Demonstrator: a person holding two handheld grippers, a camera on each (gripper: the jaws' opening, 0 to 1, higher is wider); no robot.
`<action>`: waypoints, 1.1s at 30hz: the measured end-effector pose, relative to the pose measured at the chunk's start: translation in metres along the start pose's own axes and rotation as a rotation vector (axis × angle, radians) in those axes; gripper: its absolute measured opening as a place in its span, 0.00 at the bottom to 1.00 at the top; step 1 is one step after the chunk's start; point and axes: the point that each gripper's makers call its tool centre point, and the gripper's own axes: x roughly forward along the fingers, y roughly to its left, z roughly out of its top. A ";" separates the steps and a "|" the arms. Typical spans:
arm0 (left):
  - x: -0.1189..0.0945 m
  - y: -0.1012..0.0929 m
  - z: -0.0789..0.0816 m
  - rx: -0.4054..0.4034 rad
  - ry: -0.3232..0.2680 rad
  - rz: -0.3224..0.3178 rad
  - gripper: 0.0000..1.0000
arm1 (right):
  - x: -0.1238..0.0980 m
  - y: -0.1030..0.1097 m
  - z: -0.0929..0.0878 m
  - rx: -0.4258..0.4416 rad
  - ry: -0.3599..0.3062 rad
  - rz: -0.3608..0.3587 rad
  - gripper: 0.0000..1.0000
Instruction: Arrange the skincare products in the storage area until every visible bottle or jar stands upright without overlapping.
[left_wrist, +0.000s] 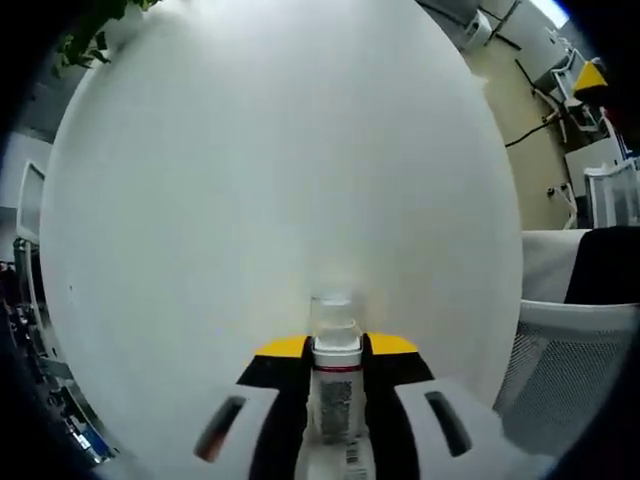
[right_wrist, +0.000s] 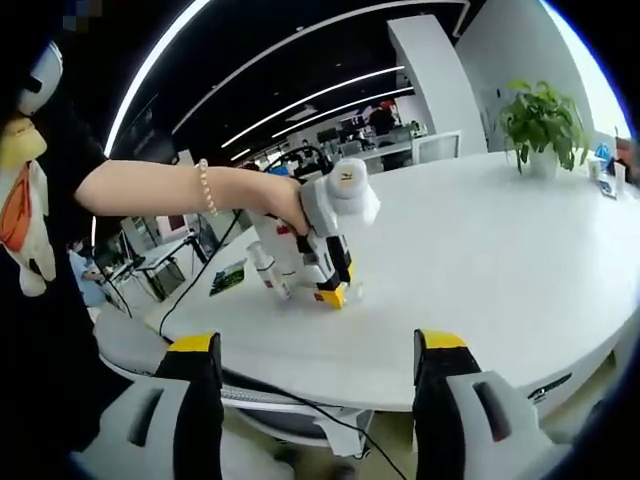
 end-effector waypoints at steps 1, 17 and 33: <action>0.000 0.000 0.000 0.002 -0.004 0.001 0.25 | 0.000 0.000 0.000 0.000 0.000 0.000 0.78; -0.027 -0.007 0.013 -0.059 -0.177 -0.023 0.24 | 0.002 0.015 0.009 -0.003 -0.027 0.034 0.77; -0.088 -0.037 0.038 -0.088 -0.557 -0.130 0.24 | 0.015 0.038 0.028 -0.067 -0.026 0.107 0.76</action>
